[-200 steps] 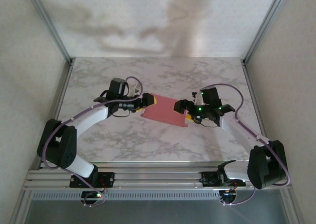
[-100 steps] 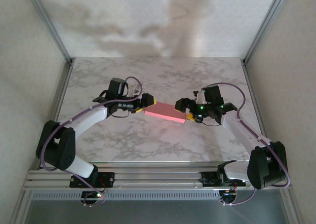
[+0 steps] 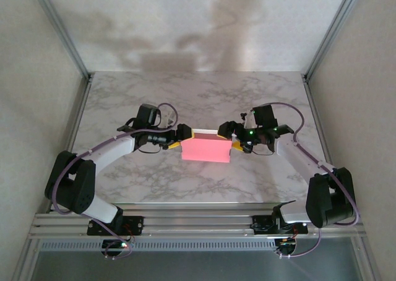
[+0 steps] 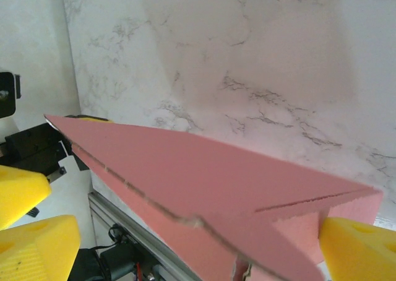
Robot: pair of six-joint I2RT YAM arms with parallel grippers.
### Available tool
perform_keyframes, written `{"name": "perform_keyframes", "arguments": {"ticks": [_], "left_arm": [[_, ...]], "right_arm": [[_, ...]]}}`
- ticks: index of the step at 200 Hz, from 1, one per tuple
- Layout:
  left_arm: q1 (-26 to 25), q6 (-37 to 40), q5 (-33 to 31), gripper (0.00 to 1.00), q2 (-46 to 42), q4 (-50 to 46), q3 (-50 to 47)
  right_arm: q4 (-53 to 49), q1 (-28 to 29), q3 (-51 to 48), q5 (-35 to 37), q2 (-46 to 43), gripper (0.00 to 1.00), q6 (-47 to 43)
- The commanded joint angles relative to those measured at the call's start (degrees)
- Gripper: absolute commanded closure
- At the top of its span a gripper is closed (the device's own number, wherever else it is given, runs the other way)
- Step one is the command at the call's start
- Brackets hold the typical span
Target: Fold the paper box
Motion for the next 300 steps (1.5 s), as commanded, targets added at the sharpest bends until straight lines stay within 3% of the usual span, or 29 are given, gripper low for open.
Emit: {"name": "perform_keyframes", "arguments": {"ticks": [1, 85, 193, 300], "left_arm": [[-0.42, -0.49, 1.12, 0.01, -1.75, -0.45, -0.46], [-0.96, -1.32, 0.01, 0.01, -1.05, 1.51, -1.84], [-3.58, -3.12, -3.36, 0.01, -4.62, 2.25, -4.06], [-3.79, -3.52, -4.97, 0.01, -6.5, 2.01, -6.33]], "right_arm": [[0.71, -0.42, 1.95, -2.2, 1.82, 0.01, -0.05], [2.04, -0.43, 0.32, -1.99, 2.5, 0.01, -0.58], [4.44, 1.99, -5.96, 0.27, -4.53, 0.01, 0.76], [4.84, 3.15, -8.22, 1.52, -6.19, 0.01, 1.72]]}}
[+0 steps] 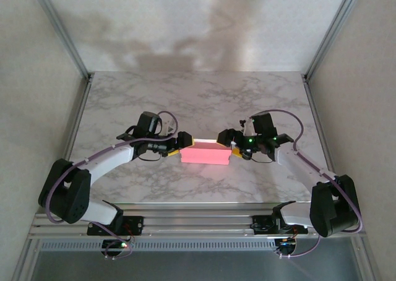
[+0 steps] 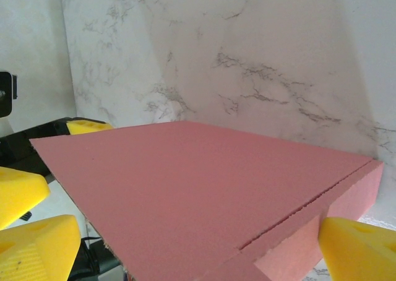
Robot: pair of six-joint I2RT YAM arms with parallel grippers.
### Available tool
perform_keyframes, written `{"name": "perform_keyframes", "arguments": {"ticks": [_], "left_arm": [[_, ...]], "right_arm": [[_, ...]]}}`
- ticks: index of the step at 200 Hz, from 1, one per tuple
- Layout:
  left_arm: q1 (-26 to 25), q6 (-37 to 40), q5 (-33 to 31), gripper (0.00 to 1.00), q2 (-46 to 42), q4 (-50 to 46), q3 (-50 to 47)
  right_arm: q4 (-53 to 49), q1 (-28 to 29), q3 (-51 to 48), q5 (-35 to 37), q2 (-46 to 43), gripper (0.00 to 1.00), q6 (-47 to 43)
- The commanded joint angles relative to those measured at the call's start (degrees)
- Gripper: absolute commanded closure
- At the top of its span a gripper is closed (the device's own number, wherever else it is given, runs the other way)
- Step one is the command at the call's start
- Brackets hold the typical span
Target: Fold the paper box
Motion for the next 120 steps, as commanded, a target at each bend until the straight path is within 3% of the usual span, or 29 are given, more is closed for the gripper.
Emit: {"name": "perform_keyframes", "arguments": {"ticks": [1, 120], "left_arm": [[-0.77, -0.64, -0.68, 0.01, -1.61, 0.48, -0.58], [-0.68, 0.74, -3.22, 0.0, -3.95, -3.05, -0.64]], "right_arm": [[0.44, 0.84, -0.98, 0.57, -1.02, 0.01, 0.61], [-3.14, 0.9, -0.7, 2.35, -3.03, 0.01, -0.94]]}}
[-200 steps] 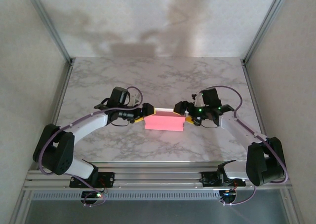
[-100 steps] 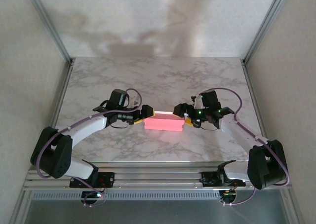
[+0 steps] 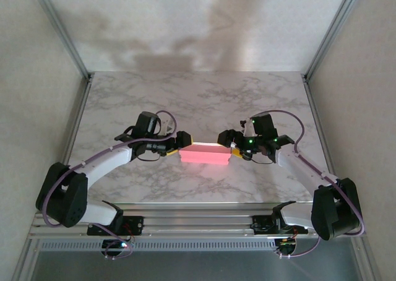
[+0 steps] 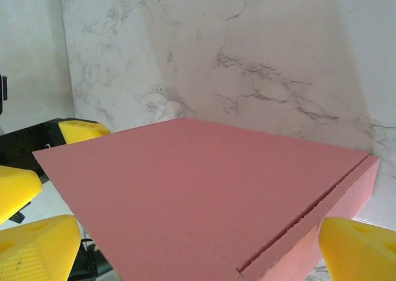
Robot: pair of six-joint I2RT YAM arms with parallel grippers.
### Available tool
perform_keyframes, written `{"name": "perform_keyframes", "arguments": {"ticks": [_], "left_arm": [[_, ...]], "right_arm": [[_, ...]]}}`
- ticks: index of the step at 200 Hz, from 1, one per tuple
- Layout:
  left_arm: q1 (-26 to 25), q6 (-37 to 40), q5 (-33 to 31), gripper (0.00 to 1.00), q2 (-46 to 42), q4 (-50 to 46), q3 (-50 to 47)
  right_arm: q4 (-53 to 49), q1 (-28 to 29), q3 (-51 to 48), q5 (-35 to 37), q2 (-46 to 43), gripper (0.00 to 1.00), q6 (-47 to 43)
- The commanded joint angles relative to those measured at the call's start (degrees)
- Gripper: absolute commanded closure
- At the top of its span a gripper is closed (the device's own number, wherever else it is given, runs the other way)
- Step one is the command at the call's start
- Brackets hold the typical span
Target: Fold the paper box
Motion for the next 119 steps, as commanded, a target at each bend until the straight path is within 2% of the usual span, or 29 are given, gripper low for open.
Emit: {"name": "perform_keyframes", "arguments": {"ticks": [1, 37, 96, 108, 119], "left_arm": [[-0.54, 0.67, -1.05, 0.01, -1.93, -1.61, -0.54], [-0.37, 4.83, -4.17, 0.01, -3.64, -6.58, 2.36], [0.52, 15.44, -13.32, 0.01, -10.78, -17.27, 7.44], [0.52, 17.8, -13.83, 0.04, -12.21, -18.14, 8.04], [0.52, 19.69, -13.98, 0.12, -12.92, -19.06, 8.53]], "right_arm": [[-2.67, 0.46, -0.38, 1.15, -1.56, 0.01, -1.35], [-8.15, 0.44, 1.83, 4.02, -3.46, 0.01, -6.45], [-17.7, 0.4, 5.57, 10.86, -10.4, 0.01, -17.71], [-18.88, 0.41, 6.37, 10.56, -11.32, 0.01, -19.69], [-19.59, 0.49, 7.02, 9.93, -12.1, 0.02, -21.09]]}}
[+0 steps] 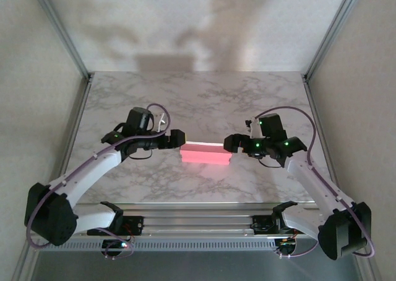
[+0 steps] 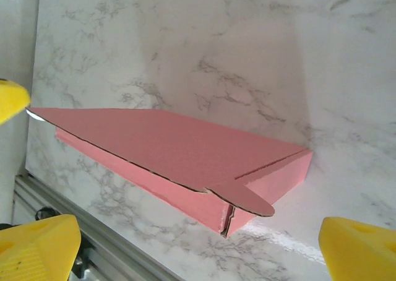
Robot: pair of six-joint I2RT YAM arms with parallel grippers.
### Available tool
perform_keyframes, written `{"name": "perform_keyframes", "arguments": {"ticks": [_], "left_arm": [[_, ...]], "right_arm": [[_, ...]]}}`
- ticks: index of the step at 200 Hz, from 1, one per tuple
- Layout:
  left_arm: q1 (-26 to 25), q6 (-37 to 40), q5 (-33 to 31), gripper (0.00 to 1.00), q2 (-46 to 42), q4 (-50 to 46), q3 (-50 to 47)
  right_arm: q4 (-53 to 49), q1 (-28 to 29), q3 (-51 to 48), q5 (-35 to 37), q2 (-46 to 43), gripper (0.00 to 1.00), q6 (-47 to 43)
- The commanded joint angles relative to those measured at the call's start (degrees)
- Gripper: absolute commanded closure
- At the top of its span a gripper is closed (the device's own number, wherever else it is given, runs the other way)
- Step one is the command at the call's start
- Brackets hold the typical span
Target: Fold the paper box
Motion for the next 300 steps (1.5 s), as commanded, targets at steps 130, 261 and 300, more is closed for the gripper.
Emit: {"name": "perform_keyframes", "arguments": {"ticks": [130, 261, 300], "left_arm": [[-2.67, 18.88, -4.67, 0.54, 7.91, -11.0, 9.14], [-3.99, 21.45, -5.3, 0.75, 11.56, -16.53, 12.4], [-4.06, 20.94, -4.07, 0.77, 11.88, -16.13, 13.27]], "right_arm": [[-10.97, 5.61, 9.41, 13.7, 3.48, 0.25, -15.06], [-10.39, 6.29, 9.94, 14.63, 5.49, 0.43, -14.93], [-10.16, 6.76, 10.27, 14.8, 6.02, 0.52, -14.78]]}}
